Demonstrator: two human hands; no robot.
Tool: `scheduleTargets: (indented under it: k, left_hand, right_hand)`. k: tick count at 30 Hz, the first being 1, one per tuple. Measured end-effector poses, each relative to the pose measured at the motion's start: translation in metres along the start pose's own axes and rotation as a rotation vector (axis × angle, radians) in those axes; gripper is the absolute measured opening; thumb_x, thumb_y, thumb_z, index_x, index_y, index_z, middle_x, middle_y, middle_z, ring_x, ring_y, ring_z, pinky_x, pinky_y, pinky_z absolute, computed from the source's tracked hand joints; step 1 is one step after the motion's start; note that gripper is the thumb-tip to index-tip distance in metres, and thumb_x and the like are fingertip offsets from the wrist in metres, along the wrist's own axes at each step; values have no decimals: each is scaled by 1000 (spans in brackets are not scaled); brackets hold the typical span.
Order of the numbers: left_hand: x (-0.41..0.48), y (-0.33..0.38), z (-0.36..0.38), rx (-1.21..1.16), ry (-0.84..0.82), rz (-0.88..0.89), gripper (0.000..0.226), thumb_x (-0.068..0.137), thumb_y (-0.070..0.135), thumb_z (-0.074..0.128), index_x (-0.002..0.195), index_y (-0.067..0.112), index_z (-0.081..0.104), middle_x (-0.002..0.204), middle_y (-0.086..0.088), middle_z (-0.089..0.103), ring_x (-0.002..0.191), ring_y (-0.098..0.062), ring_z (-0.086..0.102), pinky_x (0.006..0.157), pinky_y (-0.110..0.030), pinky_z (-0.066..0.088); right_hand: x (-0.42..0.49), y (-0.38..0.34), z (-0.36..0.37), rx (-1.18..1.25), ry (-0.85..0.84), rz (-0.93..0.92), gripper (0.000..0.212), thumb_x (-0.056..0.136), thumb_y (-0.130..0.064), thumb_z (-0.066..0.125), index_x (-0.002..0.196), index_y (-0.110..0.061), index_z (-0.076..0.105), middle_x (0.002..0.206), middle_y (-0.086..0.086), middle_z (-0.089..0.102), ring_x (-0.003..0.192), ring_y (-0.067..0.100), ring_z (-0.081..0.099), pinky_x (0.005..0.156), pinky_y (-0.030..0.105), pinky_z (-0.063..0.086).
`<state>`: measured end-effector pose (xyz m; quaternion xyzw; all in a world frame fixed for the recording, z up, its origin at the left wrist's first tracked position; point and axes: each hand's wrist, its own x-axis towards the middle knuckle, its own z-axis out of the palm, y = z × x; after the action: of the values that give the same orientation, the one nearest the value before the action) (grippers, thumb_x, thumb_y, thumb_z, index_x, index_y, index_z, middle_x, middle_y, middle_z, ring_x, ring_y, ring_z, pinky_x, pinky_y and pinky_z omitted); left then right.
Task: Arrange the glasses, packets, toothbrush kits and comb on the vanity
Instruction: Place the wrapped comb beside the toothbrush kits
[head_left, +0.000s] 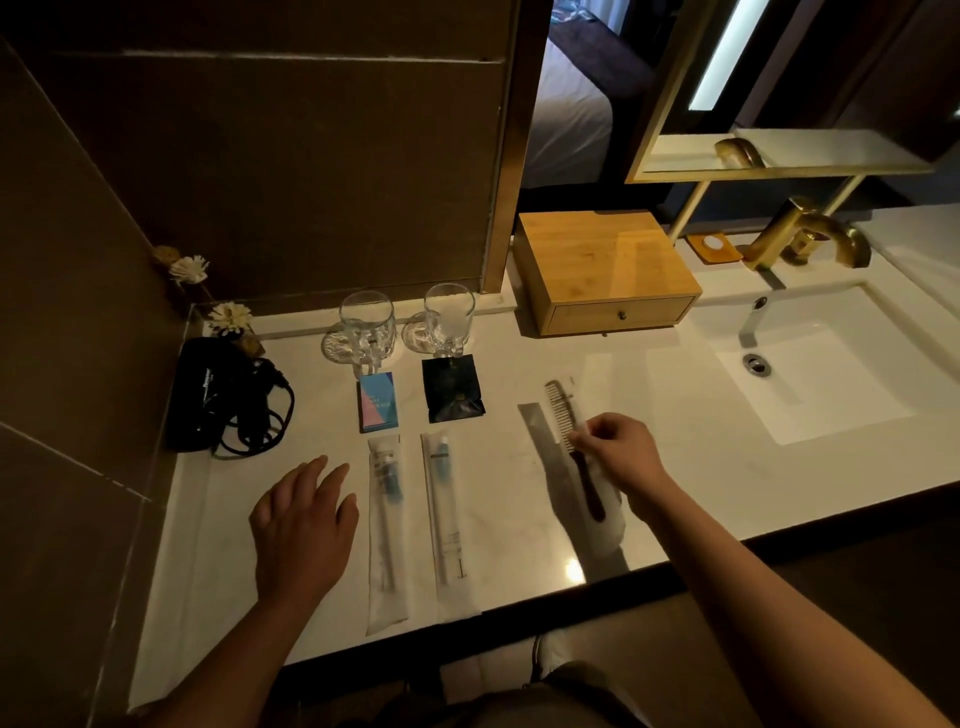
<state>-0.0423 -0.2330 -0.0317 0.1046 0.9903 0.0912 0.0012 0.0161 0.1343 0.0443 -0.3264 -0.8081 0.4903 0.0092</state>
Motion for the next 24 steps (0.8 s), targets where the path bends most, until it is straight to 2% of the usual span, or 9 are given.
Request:
scheduleTargets:
  k: [6,13,18,21,24]
  left_hand:
    - [-2,1,-2,0,-1,6,58,90,46,33,133,22,63,144,-7,58,132,-30,50,101,-52,39]
    - [-2,0,-2,-1,0,7,54,90,44,38,134,22,63,146,-7,58,134,-30,49,102,-52,39]
    - [-3,0,-2,-7,6,13,55,90,43,38,134,22,63,146,-7,58,134,-31,50,103,-52,39]
    - [-3,0,-2,-8,15,19,56,90,43,36,133,21,64,145,-8,58,134,-31,50,102,-52,40]
    - [-3,1,-3,-12,25,31,61,90,46,30,133,20,64,144,-9,59,133,-31,50,102,-52,39]
  right_hand:
    - [-22,0,43,-78,-66,43,12,83,-28,72,88,-18,70,90,1,73,79,19,70,74,40,61]
    - [-30,2,59,-434,1,-65,28,88,-29,63,114,-20,67,100,3,75,88,22,68,67,29,49]
    - [-32,1,61,-477,36,-72,26,89,-32,62,113,-23,65,99,4,75,85,24,68,61,29,49]
    - [-34,0,64,-485,49,-101,22,90,-33,60,107,-21,66,98,5,74,84,24,67,54,27,41]
    - [-37,-1,67,-486,38,-135,22,93,-36,58,104,-19,66,96,5,74,82,25,67,56,28,40]
